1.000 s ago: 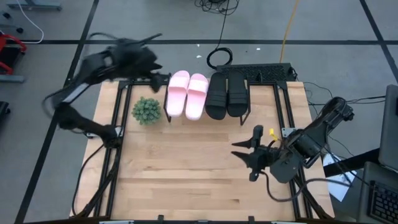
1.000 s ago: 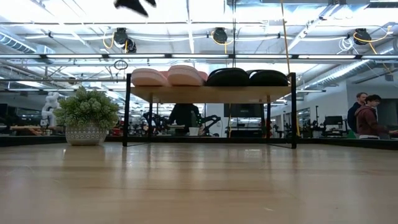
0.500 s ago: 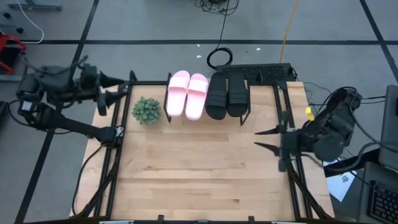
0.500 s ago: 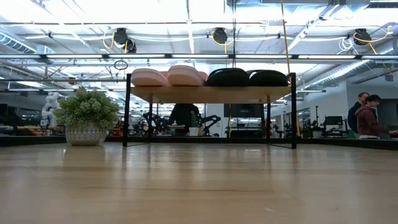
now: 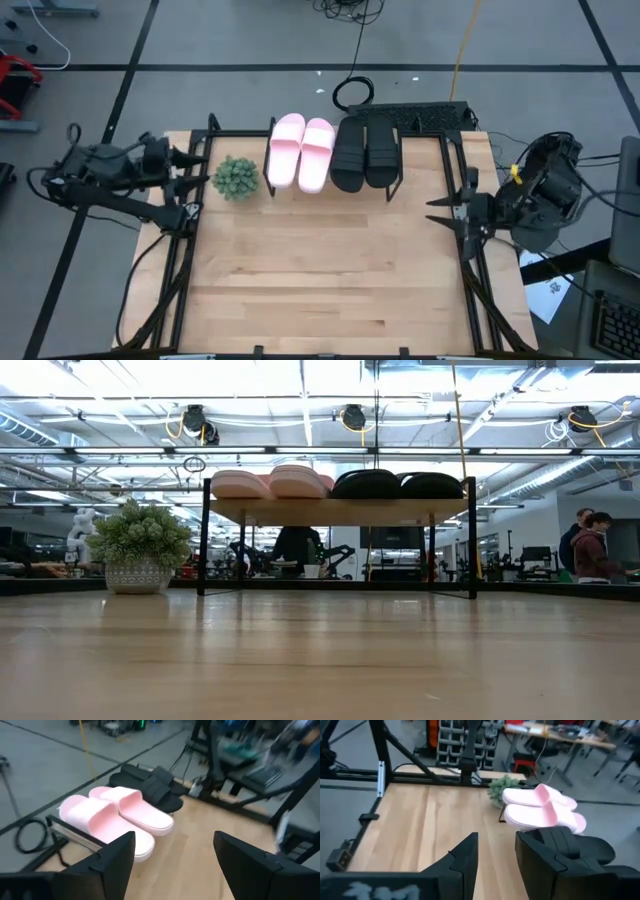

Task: Pick and place slides into the shelf
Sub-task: Return to Home Position

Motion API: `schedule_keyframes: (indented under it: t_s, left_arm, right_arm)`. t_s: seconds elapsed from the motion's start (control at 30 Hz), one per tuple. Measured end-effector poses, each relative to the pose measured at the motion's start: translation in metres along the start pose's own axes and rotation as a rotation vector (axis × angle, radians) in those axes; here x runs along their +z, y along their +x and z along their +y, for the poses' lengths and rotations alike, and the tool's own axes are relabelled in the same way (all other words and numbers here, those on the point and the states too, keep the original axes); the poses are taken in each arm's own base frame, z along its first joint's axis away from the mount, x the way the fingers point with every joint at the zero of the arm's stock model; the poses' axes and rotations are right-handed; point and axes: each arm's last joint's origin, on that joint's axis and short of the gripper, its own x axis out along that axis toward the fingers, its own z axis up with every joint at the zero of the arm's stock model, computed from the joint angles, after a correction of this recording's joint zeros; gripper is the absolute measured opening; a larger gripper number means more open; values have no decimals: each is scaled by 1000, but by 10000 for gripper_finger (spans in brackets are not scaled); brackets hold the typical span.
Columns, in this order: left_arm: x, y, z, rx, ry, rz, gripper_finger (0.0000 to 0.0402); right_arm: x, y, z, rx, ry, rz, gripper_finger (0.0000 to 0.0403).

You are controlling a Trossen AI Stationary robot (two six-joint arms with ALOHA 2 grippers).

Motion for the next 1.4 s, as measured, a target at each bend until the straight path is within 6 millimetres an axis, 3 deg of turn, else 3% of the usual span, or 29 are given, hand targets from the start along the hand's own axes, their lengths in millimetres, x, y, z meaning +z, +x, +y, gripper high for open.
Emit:
schedule_keyframes:
  t_s: [0.17, 0.4, 0.63, 0.83, 0.97, 1.17, 1.4]
  left_arm:
    - [-39, 0, 14, -45, -86, -49, 271]
    - [-83, 27, 16, -56, -86, -40, 271]
    - [-88, 39, 11, -107, -26, -84, 271]
    - [-73, 16, 22, 21, -30, -220, 271]
    - [-75, 8, 25, -45, -54, -223, 271]
    - [-92, 25, 24, 41, -54, -112, 271]
    - [-81, 29, 20, 52, 21, -216, 271]
  right_arm:
    - [-27, 14, 12, -51, -43, -102, 118]
    - [-64, 35, 21, -66, -30, -259, 118]
    - [-88, 40, 2, -78, -24, -330, 118]
    - [-89, 32, -23, -55, -19, -397, 118]
    - [-87, 30, -34, -19, -47, -438, 118]
    - [-85, 43, -41, -45, -67, -418, 118]
    - [-86, 66, -59, -86, -32, -359, 118]
